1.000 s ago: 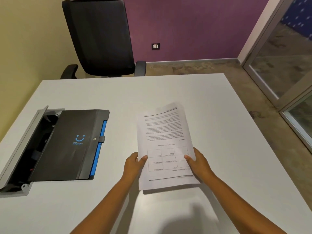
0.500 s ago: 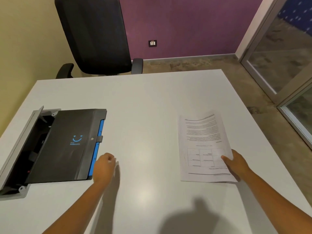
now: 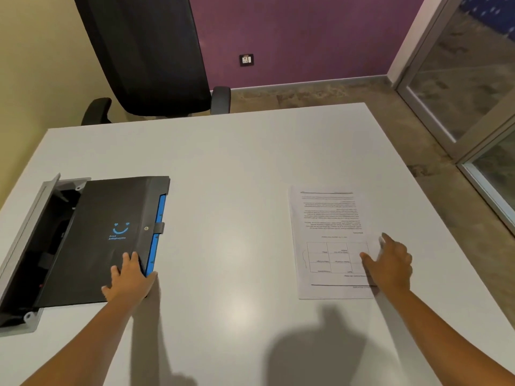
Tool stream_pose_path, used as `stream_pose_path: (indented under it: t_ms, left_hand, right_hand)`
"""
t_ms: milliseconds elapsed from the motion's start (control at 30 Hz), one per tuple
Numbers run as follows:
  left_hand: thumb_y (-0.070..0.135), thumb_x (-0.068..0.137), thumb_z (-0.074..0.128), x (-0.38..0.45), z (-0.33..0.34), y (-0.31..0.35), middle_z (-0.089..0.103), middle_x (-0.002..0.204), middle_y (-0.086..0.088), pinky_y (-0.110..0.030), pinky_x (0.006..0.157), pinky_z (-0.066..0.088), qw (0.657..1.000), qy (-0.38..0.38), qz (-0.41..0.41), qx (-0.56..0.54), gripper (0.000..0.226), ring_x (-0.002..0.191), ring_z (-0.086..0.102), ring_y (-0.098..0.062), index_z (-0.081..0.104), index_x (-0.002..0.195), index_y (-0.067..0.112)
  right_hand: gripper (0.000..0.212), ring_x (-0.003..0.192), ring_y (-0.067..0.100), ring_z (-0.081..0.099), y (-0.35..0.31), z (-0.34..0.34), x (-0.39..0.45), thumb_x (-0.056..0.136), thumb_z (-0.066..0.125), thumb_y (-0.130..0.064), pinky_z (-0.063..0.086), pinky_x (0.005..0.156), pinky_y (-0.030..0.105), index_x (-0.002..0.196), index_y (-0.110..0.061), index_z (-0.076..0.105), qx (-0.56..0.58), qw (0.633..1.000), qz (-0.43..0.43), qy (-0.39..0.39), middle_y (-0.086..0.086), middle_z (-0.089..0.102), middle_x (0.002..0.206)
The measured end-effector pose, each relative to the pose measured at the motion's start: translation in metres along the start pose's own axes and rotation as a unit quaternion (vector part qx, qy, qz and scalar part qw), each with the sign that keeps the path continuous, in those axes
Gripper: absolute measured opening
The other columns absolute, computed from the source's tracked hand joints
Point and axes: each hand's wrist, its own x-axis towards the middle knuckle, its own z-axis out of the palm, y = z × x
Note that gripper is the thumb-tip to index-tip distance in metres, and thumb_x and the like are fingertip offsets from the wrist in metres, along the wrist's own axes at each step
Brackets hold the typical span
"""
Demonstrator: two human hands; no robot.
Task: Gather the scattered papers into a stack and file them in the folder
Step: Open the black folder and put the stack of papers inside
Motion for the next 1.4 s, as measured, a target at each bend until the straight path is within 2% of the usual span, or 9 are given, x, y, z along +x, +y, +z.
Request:
stream_pose_path:
  t_ms: [267,433,633,800,933,1033,1200,1267,1400]
  left_hand:
    - [0.046,0.093,0.036,-0.020,0.007,0.005,0.002,0.158,0.008,-0.063,0.110,0.015,0.999,-0.021,0.028,0.033,0.062,0.145,0.001,-0.029,0.005,0.146,0.035]
    - [0.053,0.091,0.033,-0.065,0.031,0.036,0.007,0.157,0.010,-0.061,0.111,0.012,0.992,-0.022,0.116,0.044,0.060,0.146,0.002,-0.024,0.011,0.145,0.038]
    - [0.051,0.092,0.035,-0.110,0.055,0.072,0.032,0.150,0.012,-0.054,0.114,0.011,0.977,0.001,0.208,0.054,0.051,0.142,0.018,-0.018,0.032,0.140,0.034]
    - [0.045,0.092,0.040,-0.126,0.064,0.082,0.050,0.131,0.008,-0.044,0.112,0.025,0.974,0.011,0.227,0.002,0.044,0.128,0.038,-0.018,0.042,0.132,0.029]
    - [0.046,0.088,0.047,-0.123,0.064,0.090,0.045,0.131,0.001,-0.041,0.104,0.037,0.981,0.016,0.193,-0.009,0.048,0.121,0.041,-0.020,0.039,0.130,0.023]
    - [0.050,0.087,0.048,-0.123,0.061,0.101,0.045,0.134,-0.001,-0.041,0.104,0.035,0.986,0.042,0.156,-0.027,0.054,0.124,0.041,-0.021,0.038,0.129,0.019]
    - [0.064,0.080,0.046,-0.121,0.067,0.115,0.012,0.156,0.000,-0.057,0.112,0.014,0.991,0.032,0.126,0.018,0.085,0.145,0.003,-0.031,0.017,0.144,0.018]
    - [0.061,0.081,0.048,-0.120,0.067,0.118,0.001,0.158,-0.002,-0.061,0.110,0.013,0.994,0.011,0.106,0.023,0.088,0.144,-0.005,-0.036,0.008,0.146,0.018]
    - [0.043,0.087,0.050,-0.121,0.064,0.119,-0.006,0.157,-0.009,-0.063,0.110,0.020,0.997,-0.044,0.069,0.004,0.083,0.141,-0.003,-0.045,0.000,0.147,0.016]
  right_hand:
    - [0.057,0.128,0.030,0.038,-0.022,0.028,-0.035,0.084,0.065,-0.018,0.031,0.106,0.042,0.136,-0.014,0.041,0.081,0.985,-0.150,-0.002,0.012,0.043,0.139]
    - [0.054,0.128,0.027,0.038,-0.040,0.038,-0.047,0.085,0.062,-0.010,0.031,0.105,0.035,0.135,-0.013,0.042,0.159,0.974,-0.158,-0.022,0.011,0.042,0.139]
    - [0.052,0.127,0.021,0.041,-0.043,0.037,-0.051,0.086,0.061,-0.009,0.033,0.103,0.029,0.133,-0.019,0.042,0.178,0.964,-0.191,-0.053,0.008,0.042,0.139]
    - [0.048,0.123,0.020,0.048,-0.039,0.030,-0.054,0.085,0.059,-0.003,0.039,0.104,0.034,0.129,-0.020,0.046,0.206,0.958,-0.181,-0.081,0.006,0.050,0.131]
    - [0.043,0.122,0.021,0.048,-0.044,0.026,-0.053,0.087,0.056,-0.003,0.042,0.104,0.039,0.125,-0.021,0.048,0.223,0.957,-0.164,-0.087,0.003,0.053,0.125]
    - [0.042,0.121,0.018,0.049,-0.048,0.026,-0.055,0.088,0.055,-0.004,0.042,0.103,0.037,0.124,-0.025,0.049,0.217,0.954,-0.182,-0.098,-0.007,0.050,0.118]
    - [0.040,0.113,0.005,0.047,-0.059,0.030,-0.065,0.090,0.054,-0.008,0.042,0.099,0.027,0.125,-0.026,0.048,0.206,0.949,-0.206,-0.119,-0.011,0.047,0.115]
    - [0.040,0.113,0.003,0.044,-0.064,0.035,-0.070,0.090,0.054,-0.009,0.040,0.098,0.025,0.126,-0.025,0.047,0.200,0.948,-0.210,-0.129,-0.014,0.046,0.116]
    - [0.039,0.115,0.003,0.042,-0.072,0.041,-0.074,0.091,0.053,-0.013,0.037,0.098,0.023,0.127,-0.025,0.046,0.195,0.948,-0.205,-0.143,-0.016,0.045,0.117]
